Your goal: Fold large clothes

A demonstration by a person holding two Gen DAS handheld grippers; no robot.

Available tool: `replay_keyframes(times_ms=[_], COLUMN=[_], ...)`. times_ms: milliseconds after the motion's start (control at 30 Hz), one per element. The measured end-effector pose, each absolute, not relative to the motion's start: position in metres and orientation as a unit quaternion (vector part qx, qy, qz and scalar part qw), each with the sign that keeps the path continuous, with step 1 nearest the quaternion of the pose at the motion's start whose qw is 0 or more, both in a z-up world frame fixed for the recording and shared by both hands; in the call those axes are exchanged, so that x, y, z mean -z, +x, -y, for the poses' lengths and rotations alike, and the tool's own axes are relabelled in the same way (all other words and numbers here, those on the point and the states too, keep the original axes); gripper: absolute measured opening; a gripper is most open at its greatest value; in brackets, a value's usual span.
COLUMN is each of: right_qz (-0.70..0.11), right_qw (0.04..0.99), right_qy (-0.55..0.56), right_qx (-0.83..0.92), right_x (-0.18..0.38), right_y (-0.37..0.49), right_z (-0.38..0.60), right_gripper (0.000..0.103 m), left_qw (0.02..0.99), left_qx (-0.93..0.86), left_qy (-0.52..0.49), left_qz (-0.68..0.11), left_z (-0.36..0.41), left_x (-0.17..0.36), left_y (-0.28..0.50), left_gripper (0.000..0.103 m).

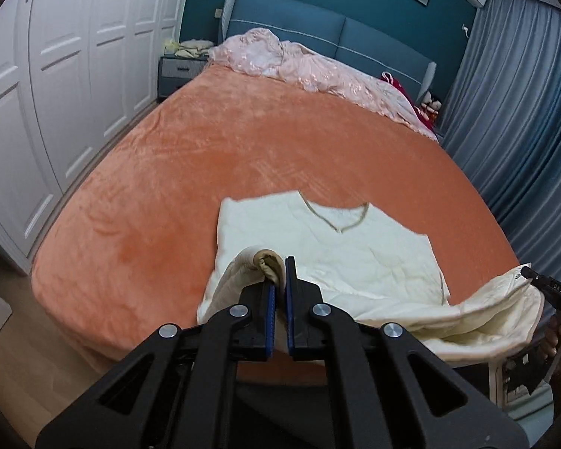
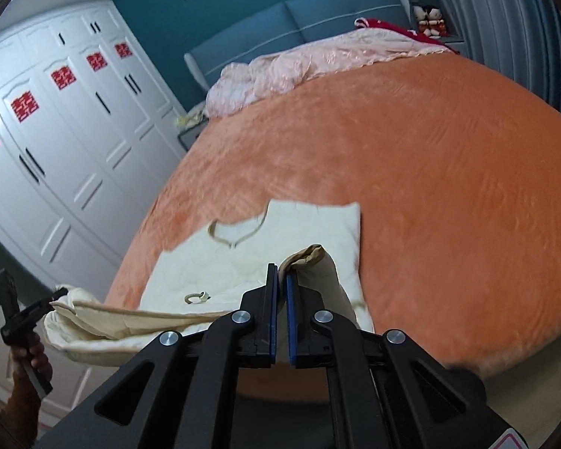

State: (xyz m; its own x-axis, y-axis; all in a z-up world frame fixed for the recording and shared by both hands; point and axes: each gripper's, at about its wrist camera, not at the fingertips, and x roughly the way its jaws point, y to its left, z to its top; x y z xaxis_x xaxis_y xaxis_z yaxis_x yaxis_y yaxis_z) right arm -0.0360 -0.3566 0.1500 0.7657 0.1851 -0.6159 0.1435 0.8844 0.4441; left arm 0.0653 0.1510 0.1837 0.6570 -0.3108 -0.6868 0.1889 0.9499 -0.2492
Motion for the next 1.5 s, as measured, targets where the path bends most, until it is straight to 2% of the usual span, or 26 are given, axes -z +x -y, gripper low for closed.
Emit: replay_keyframes(times_ms=[100,267,367,500,567,600,633,700,767,867,967,1067,1100,1133,1167,1200,1267,1400,1500], right_qz=[-0.323,-0.324,-0.330,-0.335,-0.321,-0.311,-0.298,-0.285,-0.298,-0.336,-0.374,-0.402,-0.408,-0.410,-0.415,-0.418,-0.405,-0.361,-0.362], right_qw=[0.907,0.921,0.914,0.902,0.903,0.905,0.907,0.910,0.908,0.900,0.883,0.867,0.864,0.865,0.865,0.867,0.878,0.902,0.900], right_qy=[0.269,0.209,0.221,0.255,0.262,0.268,0.274,0.277,0.272,0.255,0.264,0.277,0.277,0.273,0.266,0.255,0.237,0.208,0.203], right_qx=[0.010,0.060,0.076,0.102,0.113,0.114,0.117,0.120,0.115,0.112,0.104,0.103,0.101,0.096,0.094,0.094,0.093,0.110,0.135], right_x=[-0.138,-0.109,-0.086,-0.065,-0.066,-0.067,-0.069,-0.070,-0.066,-0.049,-0.029,-0.009,-0.006,-0.004,-0.005,-0.007,-0.019,-0.044,-0.042], right_y=[0.016,0.086,0.115,0.131,0.126,0.123,0.117,0.108,0.108,0.123,0.137,0.148,0.152,0.156,0.159,0.163,0.168,0.175,0.189], right_z=[0.363,0.345,0.348,0.359,0.365,0.368,0.372,0.376,0.377,0.377,0.376,0.375,0.374,0.373,0.371,0.369,0.365,0.362,0.366], right_gripper=[0.004,0.004,0.005,0.018,0.032,0.043,0.051,0.057,0.058,0.059,0.059,0.059,0.054,0.037,0.029,0.016,0.011,0.010,0.010], left_qw=[0.912,0.910,0.898,0.876,0.876,0.880,0.888,0.919,0.941,0.921,0.875,0.843,0.836,0.835,0.836,0.839,0.844,0.869,0.874], left_qx=[0.116,0.070,0.043,0.027,0.028,0.032,0.033,-0.003,-0.017,0.017,0.058,0.080,0.089,0.089,0.087,0.090,0.092,0.078,0.055], left_qy=[-0.075,-0.049,-0.042,-0.083,-0.094,-0.100,-0.108,-0.096,-0.089,-0.092,-0.115,-0.143,-0.154,-0.157,-0.153,-0.149,-0.140,-0.133,-0.131], left_qz=[-0.387,-0.406,-0.437,-0.474,-0.472,-0.463,-0.446,-0.383,-0.326,-0.379,-0.466,-0.512,-0.519,-0.521,-0.519,-0.516,-0.509,-0.470,-0.465], left_z=[-0.136,-0.118,-0.111,-0.114,-0.116,-0.118,-0.121,-0.128,-0.137,-0.140,-0.138,-0.133,-0.131,-0.129,-0.127,-0.124,-0.119,-0.115,-0.109], left_x=[-0.170,-0.129,-0.096,-0.062,-0.059,-0.062,-0.068,-0.089,-0.109,-0.102,-0.062,-0.030,-0.023,-0.019,-0.019,-0.020,-0.027,-0.052,-0.055], left_y=[0.117,0.196,0.235,0.266,0.269,0.269,0.265,0.250,0.240,0.258,0.279,0.286,0.288,0.288,0.288,0.289,0.293,0.302,0.317], left_gripper=[0.003,0.004,0.006,0.011,0.014,0.020,0.025,0.067,0.074,0.078,0.078,0.075,0.067,0.063,0.052,0.032,0.015,0.012,0.012])
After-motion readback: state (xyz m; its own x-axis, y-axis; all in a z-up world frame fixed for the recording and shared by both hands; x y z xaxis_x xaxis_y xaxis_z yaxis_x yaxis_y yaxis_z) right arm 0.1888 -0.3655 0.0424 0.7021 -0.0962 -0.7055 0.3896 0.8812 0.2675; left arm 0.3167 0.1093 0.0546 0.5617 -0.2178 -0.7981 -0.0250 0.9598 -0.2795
